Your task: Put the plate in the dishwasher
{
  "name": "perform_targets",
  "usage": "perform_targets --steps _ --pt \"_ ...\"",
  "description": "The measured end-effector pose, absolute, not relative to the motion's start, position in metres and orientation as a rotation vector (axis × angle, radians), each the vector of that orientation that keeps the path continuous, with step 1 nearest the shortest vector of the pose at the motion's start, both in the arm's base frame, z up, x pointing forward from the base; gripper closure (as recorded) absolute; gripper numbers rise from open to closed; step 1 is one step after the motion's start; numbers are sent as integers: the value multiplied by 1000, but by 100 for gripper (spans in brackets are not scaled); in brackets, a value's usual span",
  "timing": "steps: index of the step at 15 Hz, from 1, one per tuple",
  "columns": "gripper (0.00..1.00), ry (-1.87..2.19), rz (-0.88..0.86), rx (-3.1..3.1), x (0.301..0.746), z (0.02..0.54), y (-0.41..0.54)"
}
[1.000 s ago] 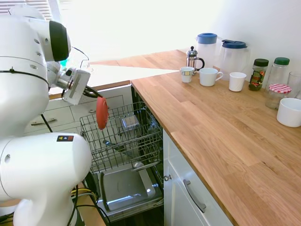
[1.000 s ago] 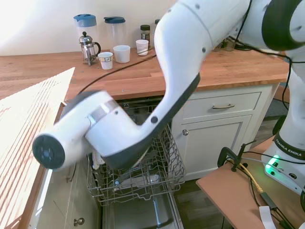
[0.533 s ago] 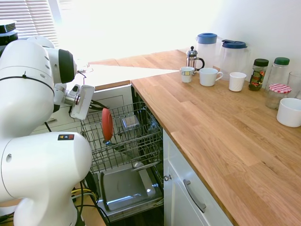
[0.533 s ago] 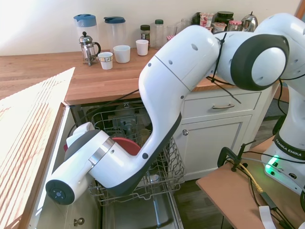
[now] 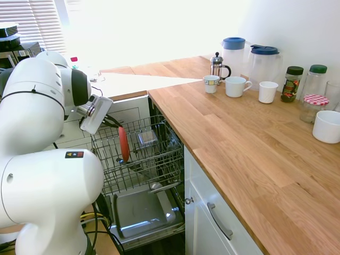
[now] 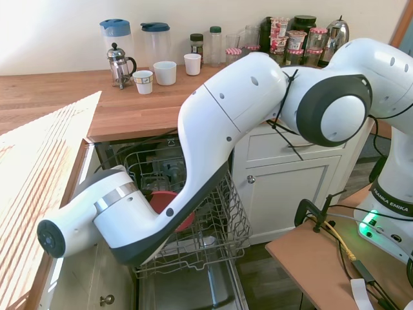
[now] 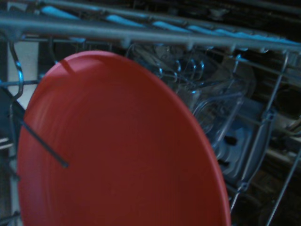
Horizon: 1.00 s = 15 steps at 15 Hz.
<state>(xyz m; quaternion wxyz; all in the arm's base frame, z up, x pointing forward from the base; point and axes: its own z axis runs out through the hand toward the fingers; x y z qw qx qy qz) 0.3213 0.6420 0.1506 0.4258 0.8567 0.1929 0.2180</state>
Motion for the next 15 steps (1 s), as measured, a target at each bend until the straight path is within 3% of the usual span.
perform_targets --steps 7,11,15 --pt "0 432 102 2255 360 209 633" --pt "0 275 -11 2389 417 288 602" --pt "0 83 -70 2603 492 406 535"
